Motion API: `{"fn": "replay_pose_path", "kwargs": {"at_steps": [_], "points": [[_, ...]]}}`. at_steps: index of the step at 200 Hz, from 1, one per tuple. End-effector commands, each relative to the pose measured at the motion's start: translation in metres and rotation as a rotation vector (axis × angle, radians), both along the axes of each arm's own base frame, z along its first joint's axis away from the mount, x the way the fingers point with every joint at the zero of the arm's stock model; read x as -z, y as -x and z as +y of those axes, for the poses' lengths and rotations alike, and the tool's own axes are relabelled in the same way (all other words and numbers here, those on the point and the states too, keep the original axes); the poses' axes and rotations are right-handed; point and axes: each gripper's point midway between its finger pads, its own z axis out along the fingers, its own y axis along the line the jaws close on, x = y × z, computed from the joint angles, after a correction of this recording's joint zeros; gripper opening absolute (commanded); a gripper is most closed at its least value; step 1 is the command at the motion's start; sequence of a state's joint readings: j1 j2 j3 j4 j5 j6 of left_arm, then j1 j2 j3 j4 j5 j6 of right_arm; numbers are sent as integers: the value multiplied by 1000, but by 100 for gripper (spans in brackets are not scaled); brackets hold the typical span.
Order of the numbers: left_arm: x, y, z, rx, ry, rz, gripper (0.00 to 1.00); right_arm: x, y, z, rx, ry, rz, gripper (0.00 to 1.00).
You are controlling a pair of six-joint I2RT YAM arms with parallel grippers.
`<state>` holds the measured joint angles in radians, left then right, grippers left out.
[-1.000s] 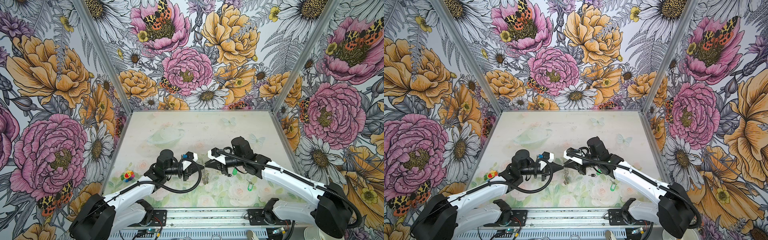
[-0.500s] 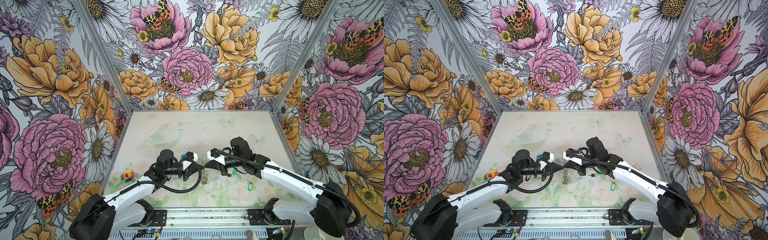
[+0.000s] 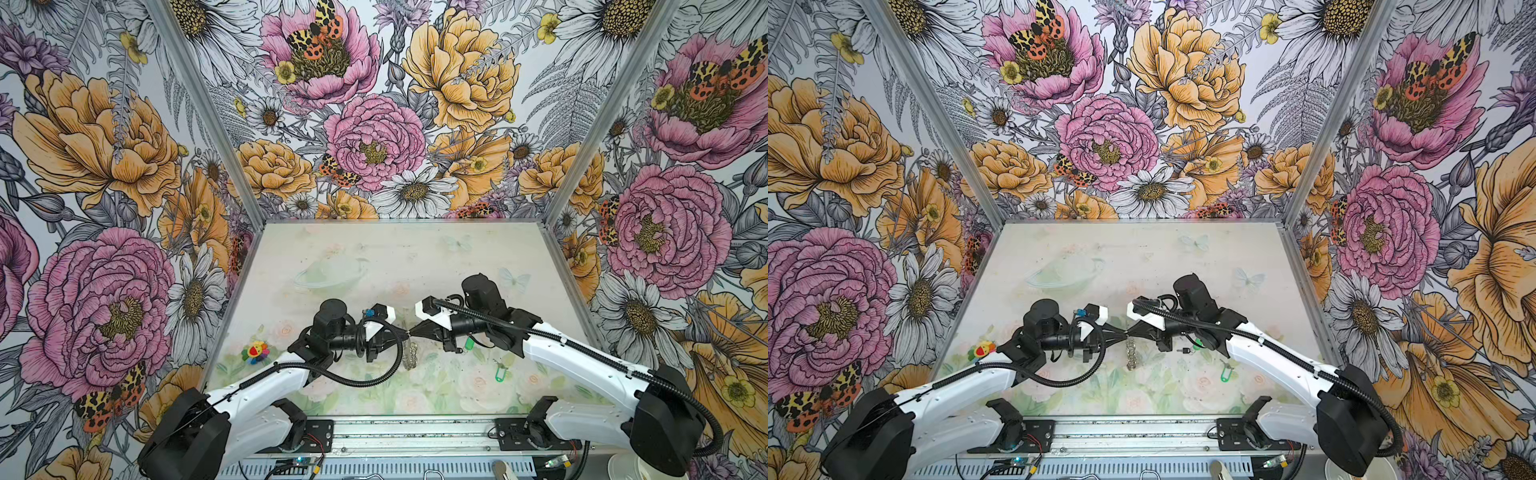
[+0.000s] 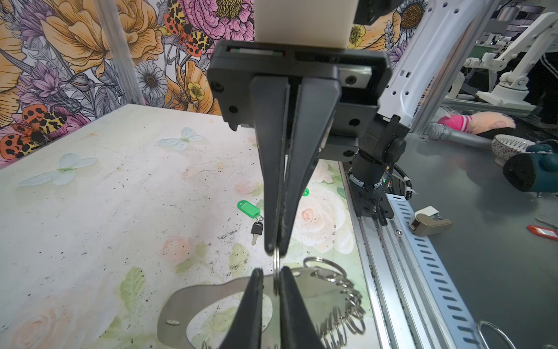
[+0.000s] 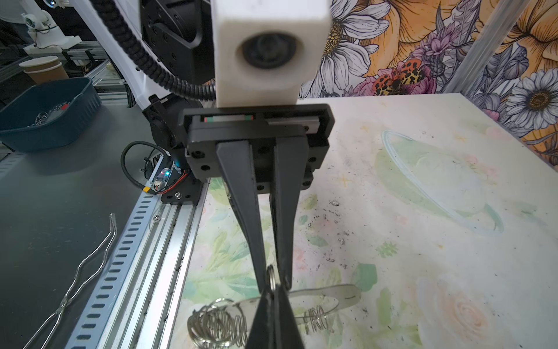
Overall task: Attach keys to a key ring
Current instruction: Pass the keyring.
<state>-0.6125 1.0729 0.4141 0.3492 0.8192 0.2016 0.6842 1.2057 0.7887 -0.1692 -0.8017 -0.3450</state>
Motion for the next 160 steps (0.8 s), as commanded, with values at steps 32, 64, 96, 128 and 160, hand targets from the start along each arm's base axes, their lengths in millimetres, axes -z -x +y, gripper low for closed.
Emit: {"fn": "replay_pose_path", "kwargs": {"at_steps": [32, 64, 96, 128, 160], "points": [[-22, 0, 0, -2, 65, -74, 9, -31, 5, 5, -41, -72, -39, 0], [-25, 3, 0, 16, 81, -72, 4, -31, 4, 6, -43, -73, -38, 0], [-23, 2, -1, 19, 76, -63, 4, -32, 3, 7, -39, -75, -43, 0], [-22, 1, -1, 15, 73, -61, 10, -33, 2, 7, -37, -77, -49, 0], [-19, 1, -3, 26, 69, -48, 7, -33, 2, 8, -37, -80, -50, 0]]}}
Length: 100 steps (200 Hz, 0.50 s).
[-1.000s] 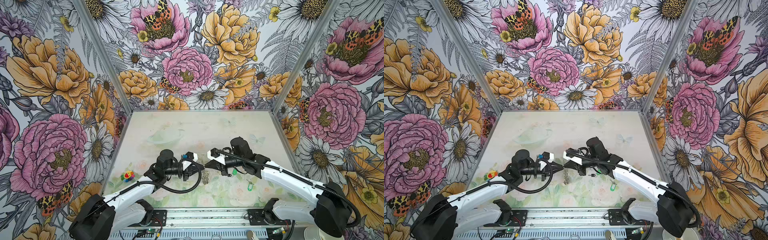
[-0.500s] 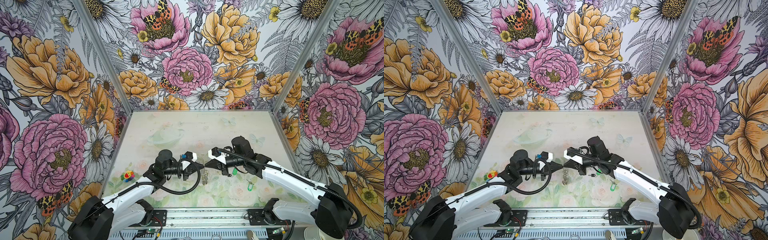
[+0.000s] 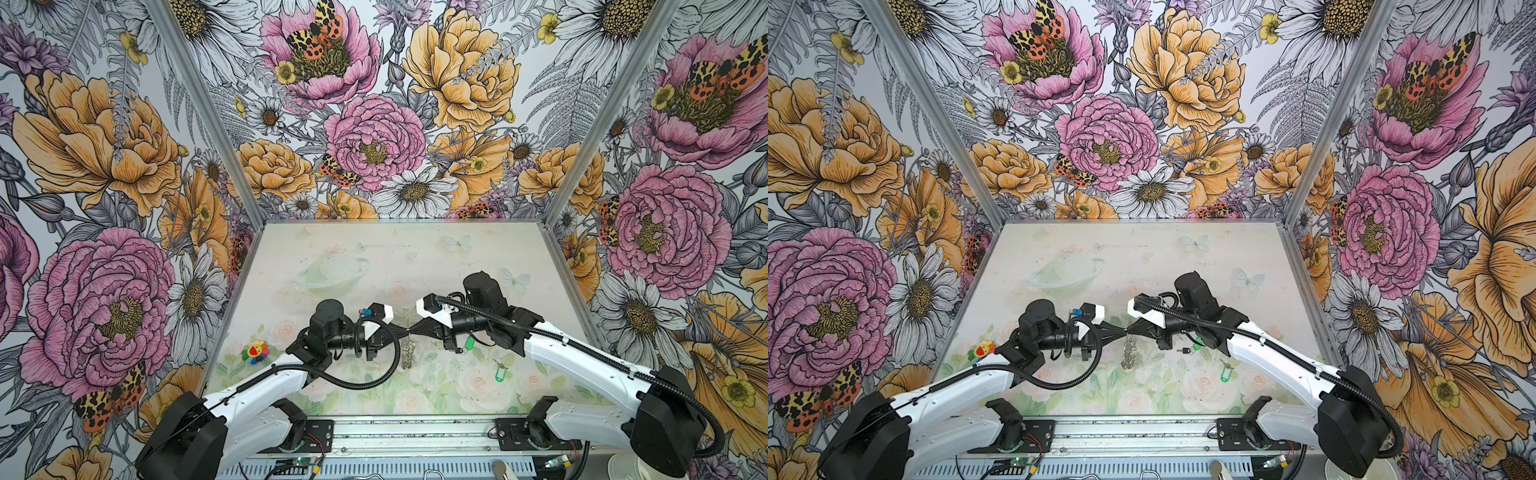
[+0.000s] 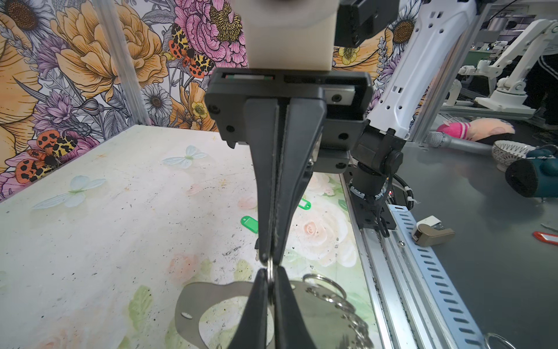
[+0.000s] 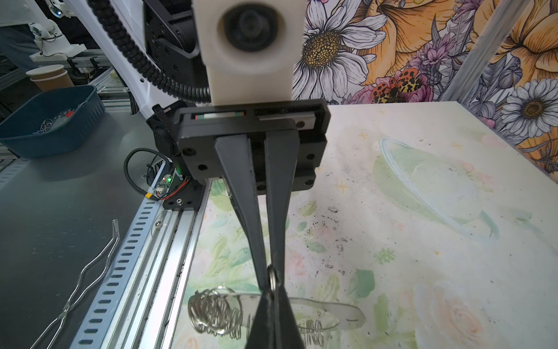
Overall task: Attach keys to a key ring
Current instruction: Pass the keyring.
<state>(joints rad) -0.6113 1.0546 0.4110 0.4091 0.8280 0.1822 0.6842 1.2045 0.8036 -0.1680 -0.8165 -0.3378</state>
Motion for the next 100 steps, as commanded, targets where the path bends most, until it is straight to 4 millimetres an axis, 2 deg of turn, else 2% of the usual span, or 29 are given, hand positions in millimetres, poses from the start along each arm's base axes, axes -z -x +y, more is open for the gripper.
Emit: {"fn": "replay_pose_path", "kwargs": {"at_steps": [1, 40, 100], "points": [[-4, 1, -2, 22, 21, -8, 7, -26, 1, 6, -29, -64, -48, 0], [-3, 2, -3, 31, 18, -2, 0, -25, 0, 5, -18, -65, -53, 0], [-1, -6, 0, -21, 2, -9, 0, -25, -12, 4, 46, -46, -84, 0]]}}
